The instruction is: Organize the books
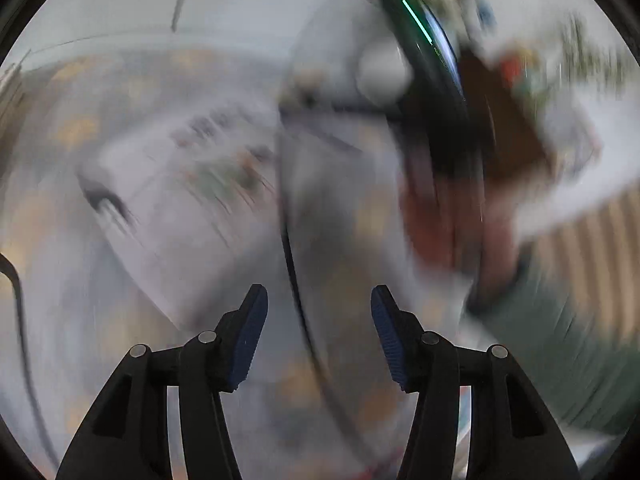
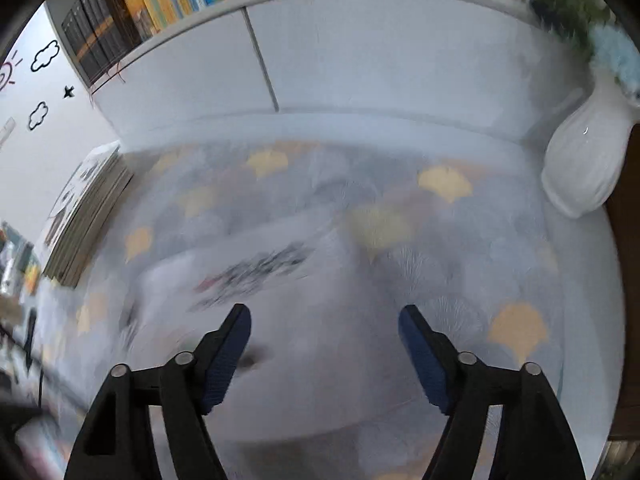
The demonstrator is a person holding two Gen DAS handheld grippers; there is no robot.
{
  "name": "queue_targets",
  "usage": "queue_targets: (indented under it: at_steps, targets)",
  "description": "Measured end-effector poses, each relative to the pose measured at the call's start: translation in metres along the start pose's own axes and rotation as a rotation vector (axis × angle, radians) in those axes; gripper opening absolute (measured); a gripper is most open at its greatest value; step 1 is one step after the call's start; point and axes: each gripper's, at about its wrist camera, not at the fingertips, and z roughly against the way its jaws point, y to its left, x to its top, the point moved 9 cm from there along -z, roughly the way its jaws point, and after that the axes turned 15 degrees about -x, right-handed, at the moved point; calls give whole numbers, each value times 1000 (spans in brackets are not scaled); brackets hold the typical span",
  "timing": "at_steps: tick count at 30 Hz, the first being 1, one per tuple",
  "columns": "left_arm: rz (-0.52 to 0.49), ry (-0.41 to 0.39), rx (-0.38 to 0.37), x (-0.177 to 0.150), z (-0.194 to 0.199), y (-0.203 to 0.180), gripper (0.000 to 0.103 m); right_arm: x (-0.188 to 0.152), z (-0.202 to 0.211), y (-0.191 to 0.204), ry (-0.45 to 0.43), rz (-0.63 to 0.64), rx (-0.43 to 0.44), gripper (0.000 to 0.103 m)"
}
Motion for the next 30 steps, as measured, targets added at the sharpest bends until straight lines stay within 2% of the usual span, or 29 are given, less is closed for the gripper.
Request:
queue_targets:
  at_steps: [1,3,4,5,7,9,12,15,18,20,23,26,30]
  targets:
    - [25,20,11,-25,1,-3,50,-3,-3,-6,49,-44,-17,68]
    - [104,-24,19,-53,12,2,50,-20,11,-11,76,-122,15,67]
    - [133,-51,44,-64,21,8,50,-31,20,-14,78,-166,52,68]
    - [169,-77,63,-73,31,16,49,-52,31,-14,92,-237,126,70]
    - [239,-107,77,-82,43,31,49,-87,36,1,161,-307,217,70]
    - [276,-164,97,-94,59,32,49,-124,47,21,172,-299,192,70]
    - [286,-225,138,-113,78,34,49,-155,59,53,179,-238,155,70]
    - [330,-266,150,-135,88,37,49,-139,35,74,166,-186,75,70]
    - [384,-323,158,-158,102,47,49,-131,25,72,137,-196,-23,71]
    - [406,-356,169,-170,107,53,49,-127,18,80,102,-177,-82,83]
    - [445,-376,177,-182,107,61,49,-129,15,95,68,-170,-139,96]
    - [464,-408,182,-189,114,61,49,-126,11,103,48,-158,-164,103]
    - [497,-419,174,-200,118,65,49,-132,16,98,38,-144,-164,103]
